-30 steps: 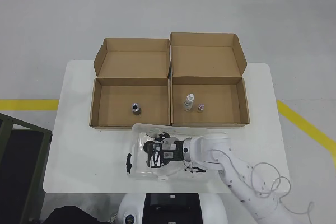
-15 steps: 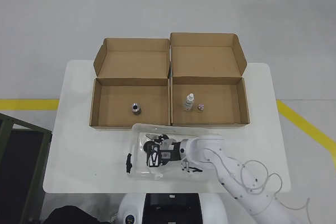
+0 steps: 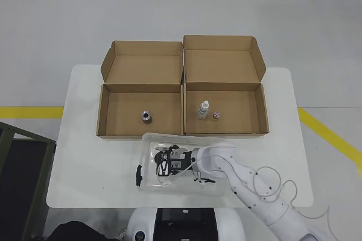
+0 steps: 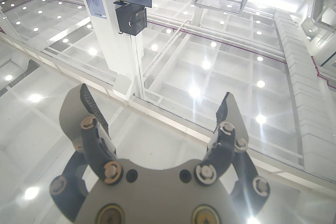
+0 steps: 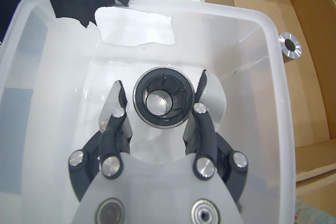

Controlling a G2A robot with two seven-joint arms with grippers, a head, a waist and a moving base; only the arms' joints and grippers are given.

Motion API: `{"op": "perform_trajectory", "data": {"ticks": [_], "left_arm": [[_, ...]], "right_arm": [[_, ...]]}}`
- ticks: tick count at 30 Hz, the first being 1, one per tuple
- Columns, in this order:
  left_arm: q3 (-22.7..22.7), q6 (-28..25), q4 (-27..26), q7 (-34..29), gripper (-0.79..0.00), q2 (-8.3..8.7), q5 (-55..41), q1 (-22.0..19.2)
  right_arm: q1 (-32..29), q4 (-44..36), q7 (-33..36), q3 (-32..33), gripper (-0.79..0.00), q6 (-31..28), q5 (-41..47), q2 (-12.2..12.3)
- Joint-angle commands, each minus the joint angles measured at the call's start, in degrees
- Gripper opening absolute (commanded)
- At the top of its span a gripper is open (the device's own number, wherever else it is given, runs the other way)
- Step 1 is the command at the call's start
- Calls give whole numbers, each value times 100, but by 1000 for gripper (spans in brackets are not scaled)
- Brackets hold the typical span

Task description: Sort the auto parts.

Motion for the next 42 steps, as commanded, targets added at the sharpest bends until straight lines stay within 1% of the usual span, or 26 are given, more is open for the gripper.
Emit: {"op": "perform_trajectory", "data": {"ticks": [1,5,7,9,10,19,27,32,37,42], "left_arm": [[0,0,0,0,0,0,0,0],[0,0,0,0,0,0,0,0],[0,0,0,0,0,0,0,0],[0,0,0,0,0,0,0,0],[0,0,0,0,0,0,0,0],[0,0,0,0,0,0,0,0],[0,0,0,0,0,0,0,0],[0,0,0,0,0,0,0,0],[0,0,0,0,0,0,0,0],[0,0,0,0,0,0,0,0]], "right_arm": [[27,45,12,-13,-449,-22,53,-6],[69,97,34,-29,-591,-92,168,-14],[72,88,39,-27,-702,-119,225,-13],[72,54,50,-8,-776,-147,294,-9],[68,23,45,4,-785,-171,334,-5],[-43,-314,76,241,-785,-386,705,74],[-239,-842,101,590,-785,-550,1130,184],[-356,-1275,163,795,-785,-543,1302,249],[-392,-1618,133,1009,-785,-549,1664,296],[-378,-1945,104,1206,-785,-406,1842,331]]}}
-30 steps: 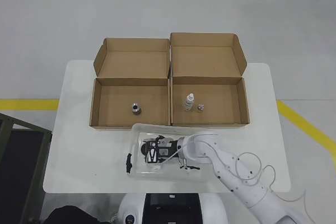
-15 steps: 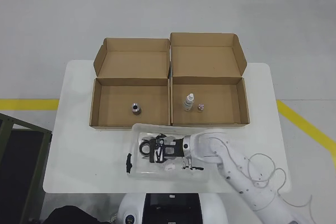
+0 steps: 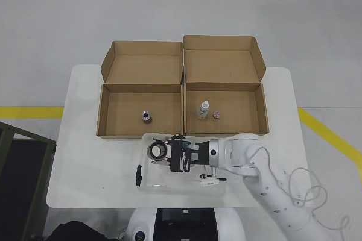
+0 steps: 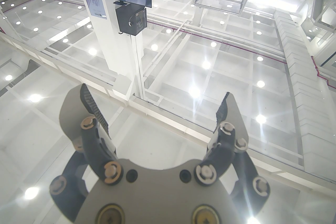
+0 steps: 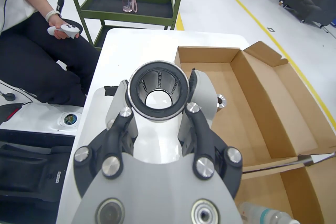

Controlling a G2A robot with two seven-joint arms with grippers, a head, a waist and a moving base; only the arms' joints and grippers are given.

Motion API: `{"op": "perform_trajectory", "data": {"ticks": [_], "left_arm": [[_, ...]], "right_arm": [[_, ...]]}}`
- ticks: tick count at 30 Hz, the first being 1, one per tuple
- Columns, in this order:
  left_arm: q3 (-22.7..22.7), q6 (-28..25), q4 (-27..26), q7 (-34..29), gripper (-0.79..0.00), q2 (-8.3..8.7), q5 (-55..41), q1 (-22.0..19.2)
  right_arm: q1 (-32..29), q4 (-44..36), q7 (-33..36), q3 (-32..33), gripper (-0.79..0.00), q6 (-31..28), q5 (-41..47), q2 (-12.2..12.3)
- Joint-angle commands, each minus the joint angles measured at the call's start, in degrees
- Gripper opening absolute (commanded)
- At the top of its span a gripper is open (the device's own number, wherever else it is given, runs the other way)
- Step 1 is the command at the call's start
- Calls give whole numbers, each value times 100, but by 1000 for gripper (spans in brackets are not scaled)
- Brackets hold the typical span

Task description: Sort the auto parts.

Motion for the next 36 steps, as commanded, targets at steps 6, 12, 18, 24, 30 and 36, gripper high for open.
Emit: {"op": "perform_trajectory", "data": {"ticks": [6,12,18,24,30,36], "left_arm": [[0,0,0,0,0,0,0,0],[0,0,0,0,0,0,0,0],[0,0,0,0,0,0,0,0],[0,0,0,0,0,0,0,0],[0,0,0,0,0,0,0,0],[0,0,0,0,0,0,0,0]], "right_arm": [[71,-245,-191,221,-785,106,343,32],[180,-360,-413,531,-785,131,740,67],[180,-469,-533,926,-785,170,964,128],[139,-546,-738,1234,-785,271,1094,172],[78,-608,-860,1453,-785,271,1234,216],[-25,-677,-914,1550,-785,276,1335,251]]}}
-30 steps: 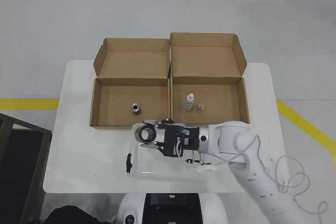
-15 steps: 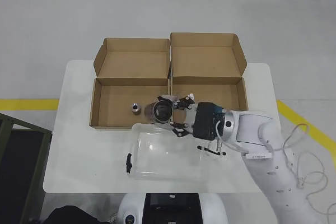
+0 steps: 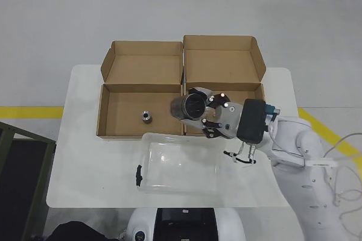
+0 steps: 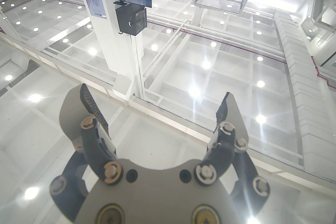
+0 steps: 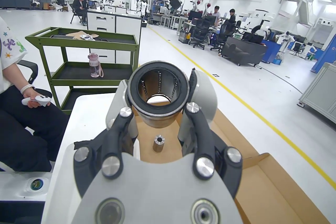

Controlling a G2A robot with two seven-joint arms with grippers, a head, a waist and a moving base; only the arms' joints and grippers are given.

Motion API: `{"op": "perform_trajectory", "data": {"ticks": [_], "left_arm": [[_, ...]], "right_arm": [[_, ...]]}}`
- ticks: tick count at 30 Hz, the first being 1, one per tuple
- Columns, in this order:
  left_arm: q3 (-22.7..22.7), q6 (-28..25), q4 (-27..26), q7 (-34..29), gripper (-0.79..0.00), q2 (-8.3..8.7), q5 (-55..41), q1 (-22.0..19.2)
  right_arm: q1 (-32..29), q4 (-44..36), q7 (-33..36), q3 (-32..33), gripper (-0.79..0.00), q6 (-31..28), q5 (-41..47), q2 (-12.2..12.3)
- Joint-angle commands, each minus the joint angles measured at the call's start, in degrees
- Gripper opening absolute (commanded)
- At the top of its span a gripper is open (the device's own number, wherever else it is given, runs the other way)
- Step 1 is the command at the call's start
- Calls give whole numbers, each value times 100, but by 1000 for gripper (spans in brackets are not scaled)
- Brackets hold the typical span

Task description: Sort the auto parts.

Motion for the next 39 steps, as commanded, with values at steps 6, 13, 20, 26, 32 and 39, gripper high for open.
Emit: {"op": "perform_trajectory", "data": {"ticks": [6,13,20,26,32,39], "left_arm": [[0,0,0,0,0,0,0,0],[0,0,0,0,0,0,0,0],[0,0,0,0,0,0,0,0],[0,0,0,0,0,0,0,0],[0,0,0,0,0,0,0,0],[0,0,0,0,0,0,0,0]], "right_arm": [[-98,50,53,-18,-785,-31,49,35],[71,273,207,-260,-785,28,-119,33],[484,991,340,-975,-785,121,-428,-55],[753,1371,319,-1401,-785,242,-652,-131],[989,1746,420,-1747,-785,443,-816,-209],[1182,2036,647,-2015,-785,714,-977,-281]]}}
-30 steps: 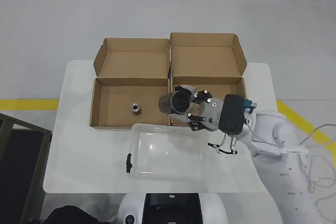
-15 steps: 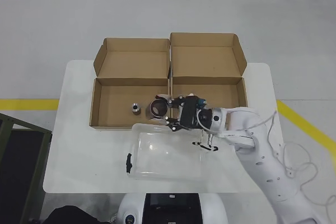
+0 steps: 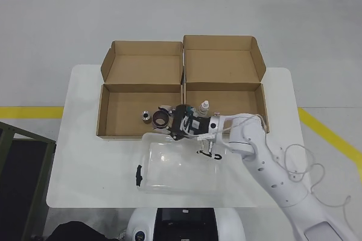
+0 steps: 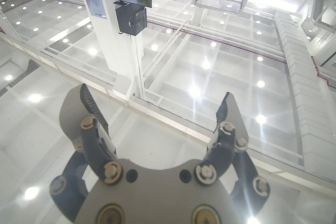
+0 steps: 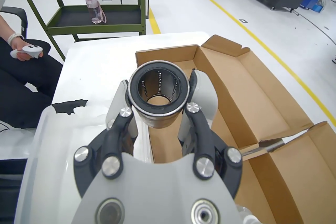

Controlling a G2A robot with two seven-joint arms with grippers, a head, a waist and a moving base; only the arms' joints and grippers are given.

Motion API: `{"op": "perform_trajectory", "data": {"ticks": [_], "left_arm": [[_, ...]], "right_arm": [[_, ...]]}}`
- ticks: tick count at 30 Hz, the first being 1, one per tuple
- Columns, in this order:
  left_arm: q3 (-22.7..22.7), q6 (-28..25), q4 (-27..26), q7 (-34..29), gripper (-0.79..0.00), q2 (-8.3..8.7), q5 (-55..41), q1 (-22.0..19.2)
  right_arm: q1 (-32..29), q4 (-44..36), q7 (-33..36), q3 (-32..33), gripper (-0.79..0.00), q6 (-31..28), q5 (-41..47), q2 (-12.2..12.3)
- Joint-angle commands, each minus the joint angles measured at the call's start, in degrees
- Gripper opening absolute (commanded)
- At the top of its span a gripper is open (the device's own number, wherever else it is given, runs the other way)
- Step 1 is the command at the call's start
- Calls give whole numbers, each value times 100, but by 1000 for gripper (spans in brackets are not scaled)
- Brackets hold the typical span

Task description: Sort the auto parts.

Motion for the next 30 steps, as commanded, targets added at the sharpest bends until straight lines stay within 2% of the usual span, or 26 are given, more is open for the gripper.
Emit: {"op": "perform_trajectory", "data": {"ticks": [1,30], "left_arm": [[0,0,0,0,0,0,0,0],[0,0,0,0,0,0,0,0]], "right_arm": [[53,91,71,-64,-785,80,-30,-20],[1307,2228,500,-1171,-785,795,11,-616]]}}
